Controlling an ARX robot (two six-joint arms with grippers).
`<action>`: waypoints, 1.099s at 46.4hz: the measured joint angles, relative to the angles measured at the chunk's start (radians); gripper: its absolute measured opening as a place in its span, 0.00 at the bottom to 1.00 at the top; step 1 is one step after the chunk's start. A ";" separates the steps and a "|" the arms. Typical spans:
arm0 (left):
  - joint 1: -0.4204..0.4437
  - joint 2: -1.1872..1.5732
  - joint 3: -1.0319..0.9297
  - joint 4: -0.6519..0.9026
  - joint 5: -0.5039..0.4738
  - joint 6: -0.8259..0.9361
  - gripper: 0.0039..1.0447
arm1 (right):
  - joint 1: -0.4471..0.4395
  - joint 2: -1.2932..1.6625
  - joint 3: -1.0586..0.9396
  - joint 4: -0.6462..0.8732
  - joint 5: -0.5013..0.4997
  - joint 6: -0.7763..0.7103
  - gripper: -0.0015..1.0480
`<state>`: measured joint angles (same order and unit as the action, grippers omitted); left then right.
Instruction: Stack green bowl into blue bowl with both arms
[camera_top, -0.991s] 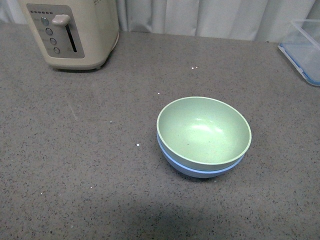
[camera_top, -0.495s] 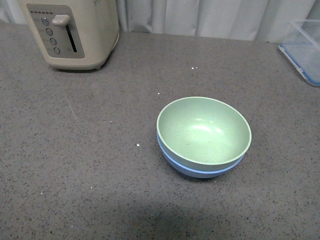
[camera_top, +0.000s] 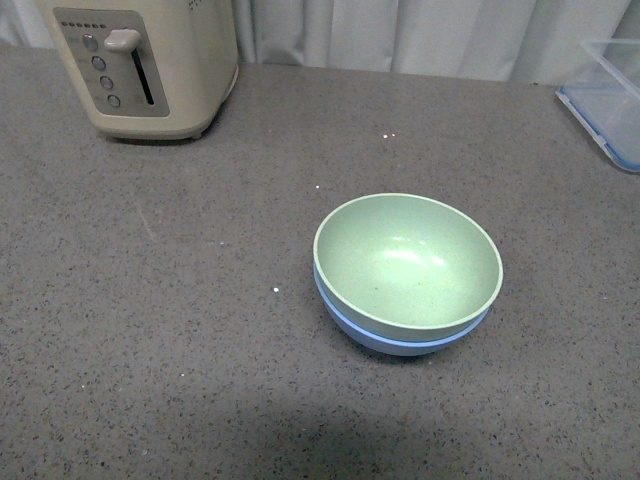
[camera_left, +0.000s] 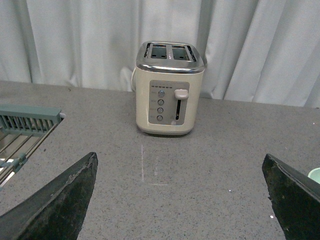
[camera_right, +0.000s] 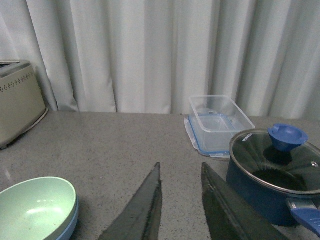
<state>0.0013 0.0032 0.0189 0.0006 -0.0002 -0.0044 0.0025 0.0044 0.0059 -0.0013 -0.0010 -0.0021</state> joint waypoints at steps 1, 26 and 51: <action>0.000 0.000 0.000 0.000 0.000 0.000 0.94 | 0.000 0.000 0.000 0.000 0.000 0.000 0.29; 0.000 0.000 0.000 0.000 0.000 0.000 0.94 | 0.000 0.000 0.000 0.000 0.000 0.000 0.91; 0.000 0.000 0.000 0.000 0.000 0.000 0.94 | 0.000 0.000 0.000 0.000 0.000 0.000 0.91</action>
<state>0.0013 0.0032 0.0189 0.0006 -0.0002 -0.0044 0.0025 0.0044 0.0059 -0.0013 -0.0013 -0.0017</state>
